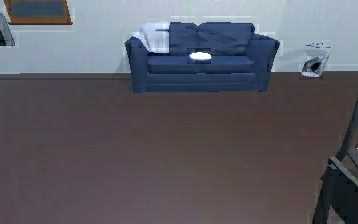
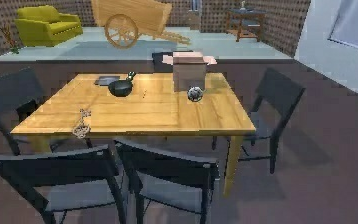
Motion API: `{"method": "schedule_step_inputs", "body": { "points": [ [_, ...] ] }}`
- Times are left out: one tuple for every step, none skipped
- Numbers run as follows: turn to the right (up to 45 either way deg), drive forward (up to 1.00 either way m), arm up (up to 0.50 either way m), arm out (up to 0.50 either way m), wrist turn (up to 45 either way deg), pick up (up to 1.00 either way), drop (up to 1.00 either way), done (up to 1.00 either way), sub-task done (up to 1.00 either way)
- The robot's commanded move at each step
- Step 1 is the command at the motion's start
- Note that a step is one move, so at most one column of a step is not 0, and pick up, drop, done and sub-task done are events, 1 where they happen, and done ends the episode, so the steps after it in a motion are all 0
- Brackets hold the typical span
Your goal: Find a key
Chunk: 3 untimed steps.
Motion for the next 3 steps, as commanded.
{"method": "schedule_step_inputs", "body": {
  "points": [
    [9.0,0.0,0.0,0.0,0.0,0.0,0.0,0.0,0.0],
    [0.0,0.25,0.0,0.0,0.0,0.0,0.0,0.0,0.0],
    [45.0,0.0,0.0,0.0,0.0,0.0,0.0,0.0,0.0]
  ]
}}
